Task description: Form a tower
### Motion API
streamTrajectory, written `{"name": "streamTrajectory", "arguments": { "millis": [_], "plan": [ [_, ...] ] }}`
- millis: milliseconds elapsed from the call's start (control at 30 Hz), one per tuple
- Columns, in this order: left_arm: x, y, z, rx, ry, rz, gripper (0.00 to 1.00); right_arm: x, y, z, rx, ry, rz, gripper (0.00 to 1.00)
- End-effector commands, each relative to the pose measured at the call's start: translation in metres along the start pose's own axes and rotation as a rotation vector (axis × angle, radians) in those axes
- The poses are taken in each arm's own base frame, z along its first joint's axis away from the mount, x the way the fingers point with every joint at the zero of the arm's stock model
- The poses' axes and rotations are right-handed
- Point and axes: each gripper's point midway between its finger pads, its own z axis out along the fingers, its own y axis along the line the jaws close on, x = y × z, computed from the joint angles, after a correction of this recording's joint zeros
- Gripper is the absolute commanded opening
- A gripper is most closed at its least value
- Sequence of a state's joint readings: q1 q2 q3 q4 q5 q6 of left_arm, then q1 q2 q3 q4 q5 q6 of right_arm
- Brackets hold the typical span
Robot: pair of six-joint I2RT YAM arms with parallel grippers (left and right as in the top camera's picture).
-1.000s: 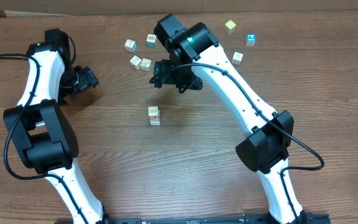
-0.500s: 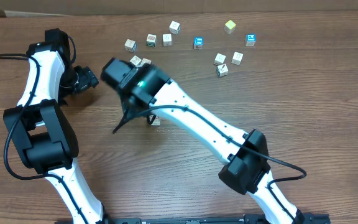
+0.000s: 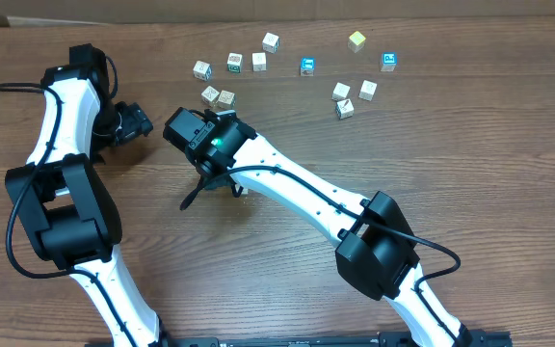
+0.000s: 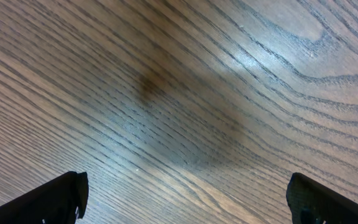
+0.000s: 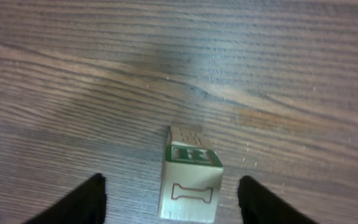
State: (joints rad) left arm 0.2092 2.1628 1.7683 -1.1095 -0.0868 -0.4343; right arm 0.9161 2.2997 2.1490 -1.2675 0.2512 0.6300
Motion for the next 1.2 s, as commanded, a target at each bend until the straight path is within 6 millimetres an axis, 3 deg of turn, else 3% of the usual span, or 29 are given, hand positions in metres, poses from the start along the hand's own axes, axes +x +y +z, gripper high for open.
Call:
{"name": "streamTrajectory", "arguments": {
  "millis": [0,267,567,733,1167],
  "plan": [
    [0.001,-0.002,0.004,-0.008,0.006,0.02,0.99,-0.006,-0.005,0.005,0.025,-0.03,0.012,0.6],
    [0.001,-0.002,0.004,-0.008,0.006,0.019,0.99,-0.009,-0.012,0.006,0.055,-0.046,0.045,0.6],
    [0.001,-0.002,0.004,-0.008,0.006,0.019,0.99,-0.002,-0.024,0.021,0.079,-0.009,0.121,0.57],
    [0.001,-0.002,0.004,-0.008,0.006,0.019,1.0,-0.001,-0.022,0.021,0.069,-0.002,0.122,0.4],
    [0.001,-0.002,0.004,-0.008,0.006,0.019,1.0,0.002,-0.013,0.021,0.018,0.025,0.127,0.4]
  ]
}}
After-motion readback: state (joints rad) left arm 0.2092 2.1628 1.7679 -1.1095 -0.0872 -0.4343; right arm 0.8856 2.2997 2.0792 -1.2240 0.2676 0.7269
